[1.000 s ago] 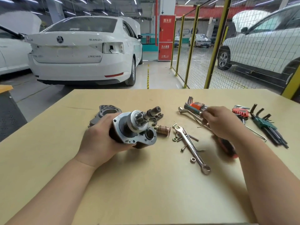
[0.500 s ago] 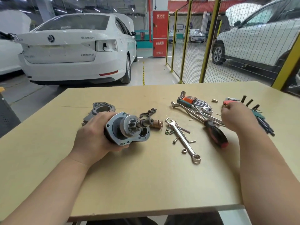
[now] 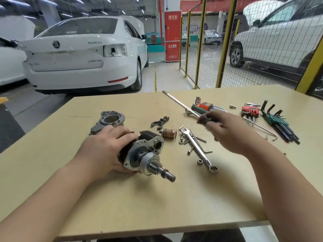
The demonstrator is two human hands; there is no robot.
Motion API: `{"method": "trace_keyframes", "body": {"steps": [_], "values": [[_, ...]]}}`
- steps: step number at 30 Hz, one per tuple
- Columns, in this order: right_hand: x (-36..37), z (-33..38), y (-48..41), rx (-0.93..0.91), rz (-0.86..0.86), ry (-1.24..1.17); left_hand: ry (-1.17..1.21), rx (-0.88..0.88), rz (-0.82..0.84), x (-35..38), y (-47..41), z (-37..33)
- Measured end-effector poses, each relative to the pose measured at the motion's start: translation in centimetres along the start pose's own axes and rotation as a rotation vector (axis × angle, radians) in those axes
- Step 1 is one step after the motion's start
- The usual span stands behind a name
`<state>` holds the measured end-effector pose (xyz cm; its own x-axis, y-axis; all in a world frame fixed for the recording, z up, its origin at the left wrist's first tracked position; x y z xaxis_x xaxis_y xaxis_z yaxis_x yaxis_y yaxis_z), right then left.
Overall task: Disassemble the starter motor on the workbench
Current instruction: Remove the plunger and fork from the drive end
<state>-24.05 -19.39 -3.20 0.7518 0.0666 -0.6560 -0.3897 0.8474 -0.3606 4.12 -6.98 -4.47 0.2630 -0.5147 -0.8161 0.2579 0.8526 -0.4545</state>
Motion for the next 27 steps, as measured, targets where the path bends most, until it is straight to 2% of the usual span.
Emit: {"method": "trace_keyframes", "body": {"steps": [2, 4, 6, 9, 13, 18, 27], "values": [[1.4, 0.8, 0.6, -0.012, 0.184, -0.052, 0.008, -0.003, 0.118, -0.4, -0.3, 0.6], [2.1, 0.9, 0.8, 0.000, 0.318, 0.015, 0.039, -0.013, 0.275, -0.6, -0.7, 1.3], [1.9, 0.8, 1.0, 0.040, 0.383, -0.021, 0.164, -0.033, 0.404, -0.9, -1.2, 2.2], [0.6, 0.2, 1.4, 0.113, 0.390, -0.126, 0.402, -0.156, 0.493, -1.6, -2.3, 3.2], [-0.4, -0.5, 1.9, 0.175, 0.411, -0.119, 0.580, -0.352, 0.337, 0.4, -5.3, 1.8], [-0.5, -0.5, 2.2, 0.208, 0.427, -0.140, 0.687, -0.408, 0.402, 3.1, -6.4, 0.0], [-0.6, -0.6, 2.6, 0.225, 0.458, -0.163, 0.728, -0.485, 0.350, 3.8, -6.1, 0.4]]}}
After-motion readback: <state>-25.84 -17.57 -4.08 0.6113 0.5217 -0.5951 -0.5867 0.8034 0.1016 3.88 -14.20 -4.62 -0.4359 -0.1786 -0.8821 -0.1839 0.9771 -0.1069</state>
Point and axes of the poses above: each hand's wrist, its own y-axis away from the middle knuckle, its own x-axis out of the palm, z = x × y, the point moved 3 cm from there along -y, towards the middle knuckle, and after that the axes turned 10 degrees about -y, right-handed, at the moved point
